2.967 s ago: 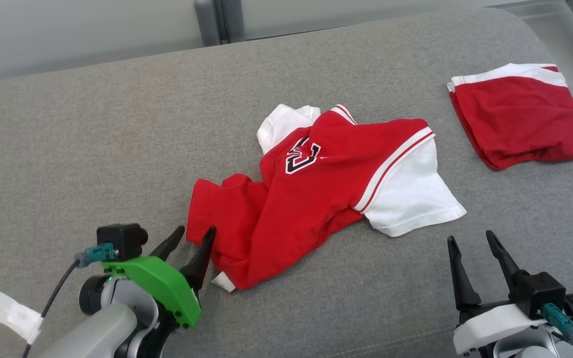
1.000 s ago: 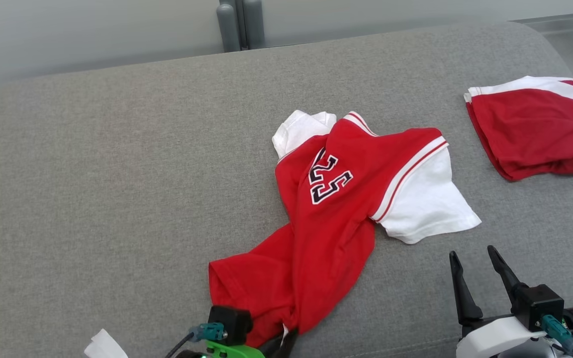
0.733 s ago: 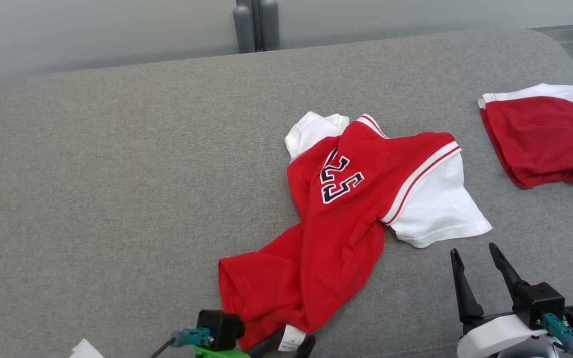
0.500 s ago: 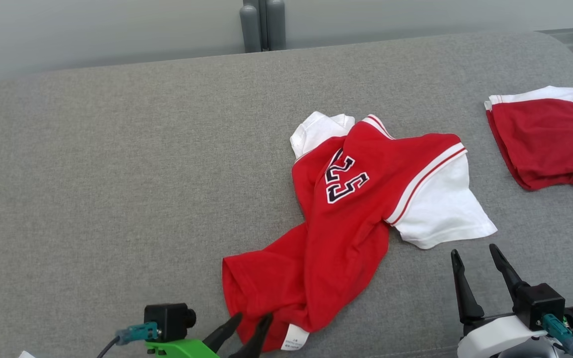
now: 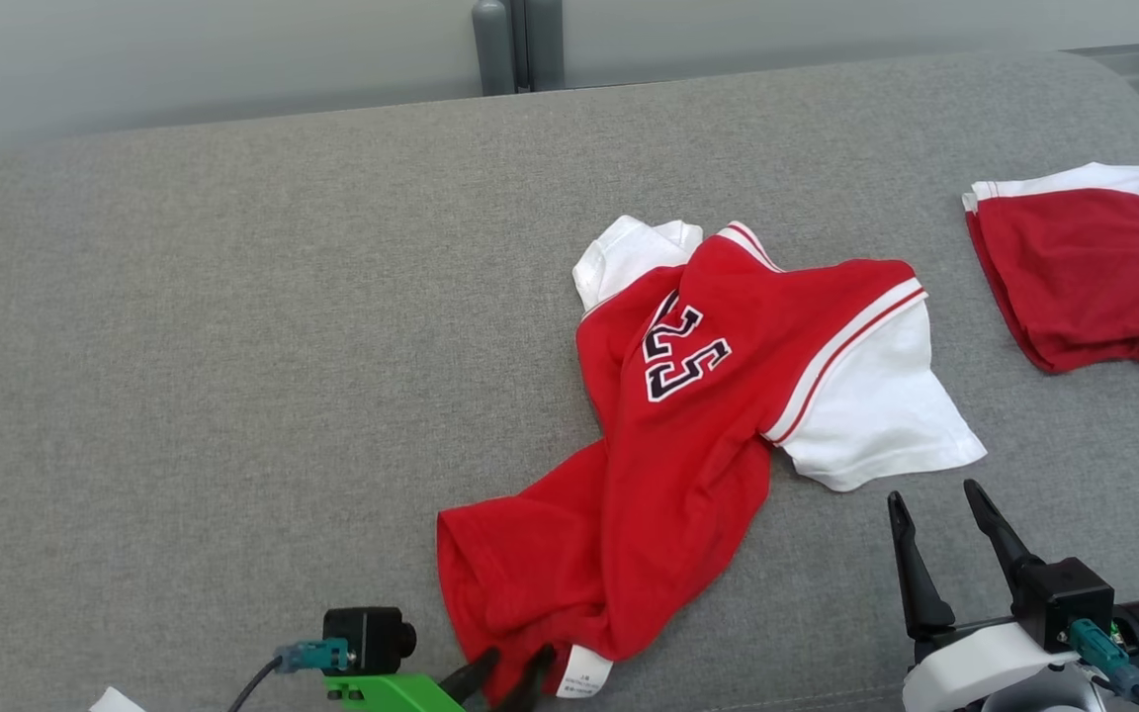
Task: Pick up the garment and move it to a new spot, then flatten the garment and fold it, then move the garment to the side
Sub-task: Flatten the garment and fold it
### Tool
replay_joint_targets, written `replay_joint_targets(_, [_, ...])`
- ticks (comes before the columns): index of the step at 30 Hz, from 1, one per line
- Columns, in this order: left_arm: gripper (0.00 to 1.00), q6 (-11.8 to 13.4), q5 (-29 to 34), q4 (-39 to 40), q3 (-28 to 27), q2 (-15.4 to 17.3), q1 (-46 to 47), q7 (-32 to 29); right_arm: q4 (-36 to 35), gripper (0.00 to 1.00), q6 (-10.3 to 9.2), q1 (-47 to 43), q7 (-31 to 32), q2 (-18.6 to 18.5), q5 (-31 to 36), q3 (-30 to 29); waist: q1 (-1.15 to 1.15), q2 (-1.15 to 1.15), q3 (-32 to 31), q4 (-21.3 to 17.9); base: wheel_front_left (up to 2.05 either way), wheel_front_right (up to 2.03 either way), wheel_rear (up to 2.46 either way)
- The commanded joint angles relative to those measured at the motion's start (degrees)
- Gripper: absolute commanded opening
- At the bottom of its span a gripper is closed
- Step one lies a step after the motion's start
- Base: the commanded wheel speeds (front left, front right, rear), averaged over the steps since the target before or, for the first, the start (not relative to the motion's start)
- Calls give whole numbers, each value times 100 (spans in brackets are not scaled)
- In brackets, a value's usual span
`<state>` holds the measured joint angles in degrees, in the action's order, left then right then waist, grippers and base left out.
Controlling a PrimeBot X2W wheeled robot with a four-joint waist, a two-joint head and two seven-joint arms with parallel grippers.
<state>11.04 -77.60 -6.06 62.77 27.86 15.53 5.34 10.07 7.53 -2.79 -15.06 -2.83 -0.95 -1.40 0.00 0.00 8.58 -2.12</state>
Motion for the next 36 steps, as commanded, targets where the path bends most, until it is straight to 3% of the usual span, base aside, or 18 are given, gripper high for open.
replay_joint_targets(1, [93, -78, 46, -156, 37, -109, 70, 13, -2, 100, -9, 2, -14, -15, 19, -1, 0, 0, -1, -23, 0, 0, 0])
replay_joint_targets(5, [78, -183, 52, -444, 112, -308, 24, 45, 5, 100, -9, -2, -14, -14, 2, 16, 0, 0, 16, -55, 0, 0, 0])
replay_joint_targets(13, [81, -267, 129, -1087, 90, -611, 88, 264, 13, 100, -9, -2, -14, -14, 12, -2, 0, 0, 25, -40, 0, 0, 0])
replay_joint_targets(15, [77, -319, 147, -1243, 110, -699, 131, 314, 18, 100, -9, -12, -14, -14, 28, 2, 0, 0, 12, -28, 0, 0, 0])
replay_joint_targets(16, [68, -344, 153, -1297, 121, -759, 142, 328, 21, 100, -9, -13, -14, -14, 33, 4, 0, 0, 2, -21, 0, 0, 0])
replay_joint_targets(18, [36, -453, 178, -1357, 142, -867, 159, 387, 34, 100, -9, -4, -14, -14, 37, 18, 0, 0, -17, -13, 0, 0, 0])
replay_joint_targets(19, [1, -510, 193, -1379, 143, -910, 165, 432, 43, 100, -9, -3, -14, -14, 37, 26, 0, 0, -39, -12, 0, 0, 0])
replay_joint_targets(24, [0, -638, 214, -985, -107, -803, 267, 674, 42, 100, -9, -33, -14, -14, 26, 59, 0, 0, -94, -6, 0, 0, 0])
replay_joint_targets(30, [0, -410, 113, -11, -689, -199, 491, 746, 45, 100, -9, -46, -14, -14, -22, 46, 0, 0, -78, 55, 0, 0, 0])
replay_joint_targets(36, [0, -178, -37, 217, -933, 189, 664, 481, 91, 100, -9, 76, -14, -15, -80, 155, 0, 0, -64, -15, 0, 0, 0])
